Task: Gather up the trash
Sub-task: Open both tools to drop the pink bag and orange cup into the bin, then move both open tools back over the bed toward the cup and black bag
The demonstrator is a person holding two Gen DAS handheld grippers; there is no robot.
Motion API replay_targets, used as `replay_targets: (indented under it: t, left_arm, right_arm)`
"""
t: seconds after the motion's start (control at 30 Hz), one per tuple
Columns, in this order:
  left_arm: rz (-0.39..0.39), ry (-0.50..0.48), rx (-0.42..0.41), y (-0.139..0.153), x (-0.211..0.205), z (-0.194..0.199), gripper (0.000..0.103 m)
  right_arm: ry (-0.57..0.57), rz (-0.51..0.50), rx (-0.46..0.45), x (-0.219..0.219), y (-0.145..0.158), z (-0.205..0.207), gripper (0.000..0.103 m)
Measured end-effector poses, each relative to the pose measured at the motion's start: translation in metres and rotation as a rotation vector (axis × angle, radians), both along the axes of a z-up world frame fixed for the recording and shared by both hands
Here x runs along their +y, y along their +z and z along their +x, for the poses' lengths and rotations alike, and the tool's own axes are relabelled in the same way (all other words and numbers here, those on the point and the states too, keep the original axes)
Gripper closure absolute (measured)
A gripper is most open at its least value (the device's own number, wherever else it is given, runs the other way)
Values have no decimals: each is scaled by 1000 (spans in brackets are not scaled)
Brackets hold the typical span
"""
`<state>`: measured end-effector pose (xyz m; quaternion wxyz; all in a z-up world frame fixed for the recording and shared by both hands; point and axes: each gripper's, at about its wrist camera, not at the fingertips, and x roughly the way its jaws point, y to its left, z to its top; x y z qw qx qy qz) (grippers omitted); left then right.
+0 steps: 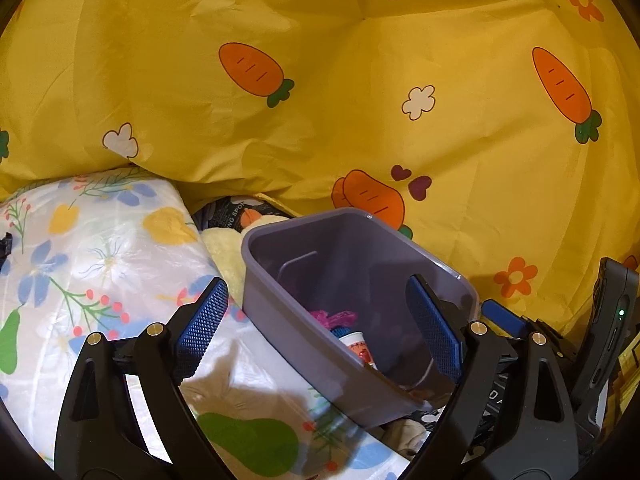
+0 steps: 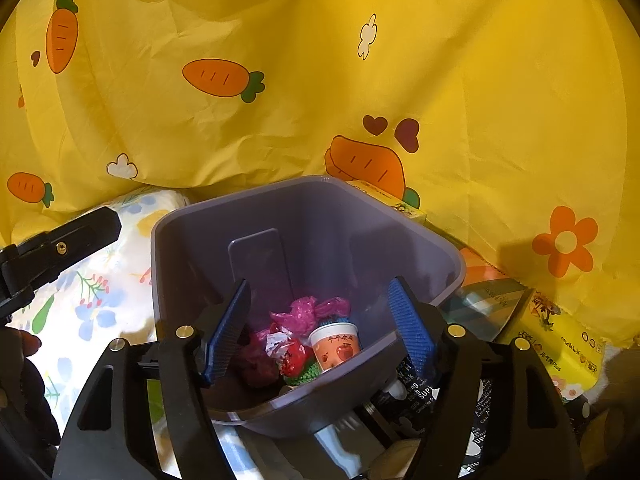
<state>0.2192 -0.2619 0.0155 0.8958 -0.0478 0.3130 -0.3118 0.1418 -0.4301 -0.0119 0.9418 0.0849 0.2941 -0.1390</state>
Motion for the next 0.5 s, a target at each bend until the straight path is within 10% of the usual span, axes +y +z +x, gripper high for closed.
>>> replay_targets:
  t: [0.5]
  left_arm:
    - [63, 148, -55, -2, 72, -16, 11]
  right_arm:
    - [-18, -29, -20, 30, 2, -5, 17]
